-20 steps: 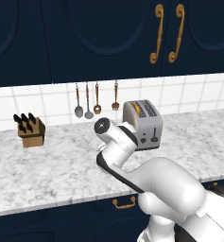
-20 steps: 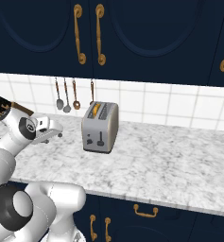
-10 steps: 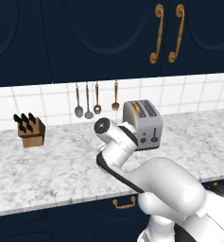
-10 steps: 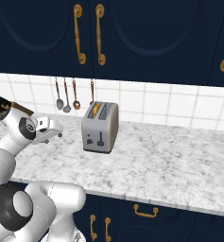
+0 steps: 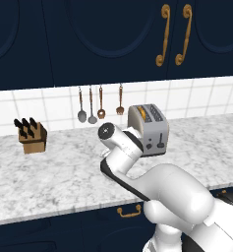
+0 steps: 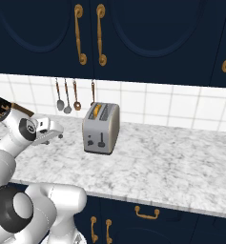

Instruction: Start the toaster. Once the lever pops up, take the bread to the plate on the dining counter.

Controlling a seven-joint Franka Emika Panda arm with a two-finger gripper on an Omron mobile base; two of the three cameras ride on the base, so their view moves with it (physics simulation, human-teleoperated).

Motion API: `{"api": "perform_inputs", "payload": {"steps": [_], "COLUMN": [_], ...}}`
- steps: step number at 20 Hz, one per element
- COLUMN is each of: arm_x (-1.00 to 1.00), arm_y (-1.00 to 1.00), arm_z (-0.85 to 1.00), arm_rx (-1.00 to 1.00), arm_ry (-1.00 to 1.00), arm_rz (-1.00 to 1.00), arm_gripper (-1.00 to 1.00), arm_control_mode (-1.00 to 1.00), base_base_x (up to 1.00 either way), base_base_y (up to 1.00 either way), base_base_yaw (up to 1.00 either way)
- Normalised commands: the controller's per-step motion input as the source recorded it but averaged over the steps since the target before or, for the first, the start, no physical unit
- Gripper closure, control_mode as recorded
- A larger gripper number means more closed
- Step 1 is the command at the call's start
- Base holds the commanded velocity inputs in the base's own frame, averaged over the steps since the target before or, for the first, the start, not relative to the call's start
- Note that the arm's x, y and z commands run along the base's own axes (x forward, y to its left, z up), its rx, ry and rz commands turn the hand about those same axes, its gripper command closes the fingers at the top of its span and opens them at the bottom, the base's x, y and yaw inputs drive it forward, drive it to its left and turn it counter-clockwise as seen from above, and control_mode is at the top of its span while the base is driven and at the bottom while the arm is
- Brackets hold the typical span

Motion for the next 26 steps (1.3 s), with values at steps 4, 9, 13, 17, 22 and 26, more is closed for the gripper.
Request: {"api": "perform_inputs", "payload": {"steps": [4,9,13,17,22,26], "arm_x": [0.00,0.00,0.00,0.00,0.00,0.00], "arm_y": [0.00,0.00,0.00,0.00,0.00,0.00], "arm_z": [0.00,0.00,0.00,0.00,0.00,0.00], "arm_rx": [0.00,0.00,0.00,0.00,0.00,0.00], "arm_ry": [0.00,0.00,0.00,0.00,0.00,0.00], "arm_rz": [0.00,0.00,0.00,0.00,0.00,0.00], "arm_gripper": [-1.00,-1.00,-1.00,-1.00,-1.00,-1.00], "arm_control_mode": [-1.00,-1.00,-1.00,-1.00,-1.00,-1.00], "base_base_x": [0.00,0.00,0.00,0.00,0.00,0.00], "base_base_y": [0.00,0.00,0.00,0.00,0.00,0.00], "base_base_yaw": [0.00,0.00,0.00,0.00,0.00,0.00]}}
